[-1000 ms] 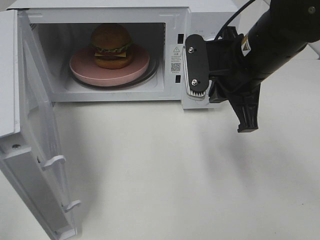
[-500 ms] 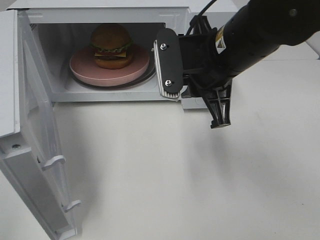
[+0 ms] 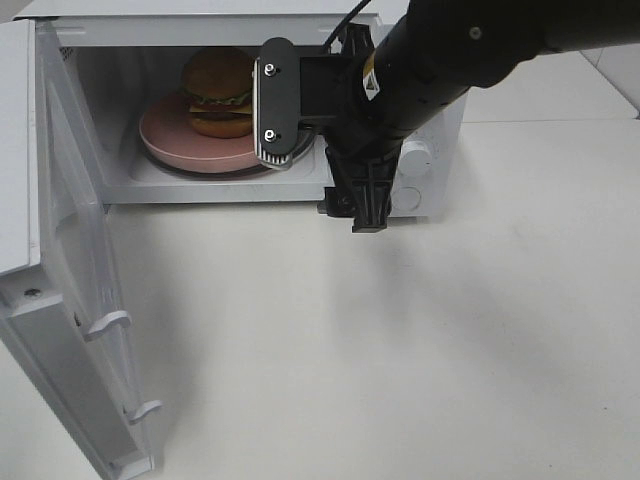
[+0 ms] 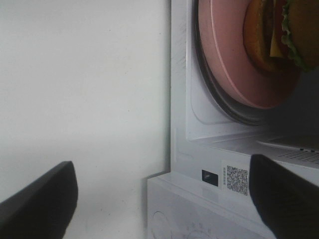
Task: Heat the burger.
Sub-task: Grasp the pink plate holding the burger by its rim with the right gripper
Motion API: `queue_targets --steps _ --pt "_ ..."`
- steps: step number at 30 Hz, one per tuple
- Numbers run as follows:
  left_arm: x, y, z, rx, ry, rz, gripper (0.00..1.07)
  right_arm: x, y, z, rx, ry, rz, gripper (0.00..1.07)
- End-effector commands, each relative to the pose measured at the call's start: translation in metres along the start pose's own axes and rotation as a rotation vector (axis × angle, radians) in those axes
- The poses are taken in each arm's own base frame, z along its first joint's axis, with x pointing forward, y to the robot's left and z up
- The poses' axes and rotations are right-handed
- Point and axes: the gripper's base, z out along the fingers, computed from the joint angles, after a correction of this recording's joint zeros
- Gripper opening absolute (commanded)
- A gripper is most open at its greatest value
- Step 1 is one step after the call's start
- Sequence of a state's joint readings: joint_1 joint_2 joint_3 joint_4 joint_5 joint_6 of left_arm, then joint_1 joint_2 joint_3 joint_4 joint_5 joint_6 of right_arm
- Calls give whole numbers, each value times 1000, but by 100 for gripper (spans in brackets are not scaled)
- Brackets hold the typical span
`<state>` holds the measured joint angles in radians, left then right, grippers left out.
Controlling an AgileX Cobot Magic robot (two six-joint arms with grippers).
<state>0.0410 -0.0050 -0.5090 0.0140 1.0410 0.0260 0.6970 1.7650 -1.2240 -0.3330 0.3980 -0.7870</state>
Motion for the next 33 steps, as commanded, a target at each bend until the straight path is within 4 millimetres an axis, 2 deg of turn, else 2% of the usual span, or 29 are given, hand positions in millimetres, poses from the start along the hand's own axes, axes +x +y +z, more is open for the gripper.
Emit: queue_targets --steps 1,10,12,18,20,24,26,29,33 --pt "-1 0 -1 -3 -21 -4 98 -4 -5 9 9 2 -9 93" --pt "-1 0 -1 -3 -21 -4 98 -14 -16 33 38 -5 -43 90" --pt "-1 0 -1 -3 -21 -4 98 -20 -20 47 46 -18 -45 89" --pt "-1 0 -1 -3 -21 -4 98 -24 -23 64 43 -17 -46 89" --pt "-1 0 -1 -3 -21 -4 98 -30 -28 80 48 -20 -46 88" --pt "-1 0 -1 -3 -21 -4 98 -33 -30 88 50 -21 -50 88" --pt "-1 0 -1 -3 -21 -4 98 -38 -36 103 60 -27 -48 86" --pt "-1 0 -1 -3 -21 -4 98 -41 -39 110 69 -32 -50 86" --pt "-1 0 -1 -3 -21 -4 98 -47 -42 130 76 -36 -47 85"
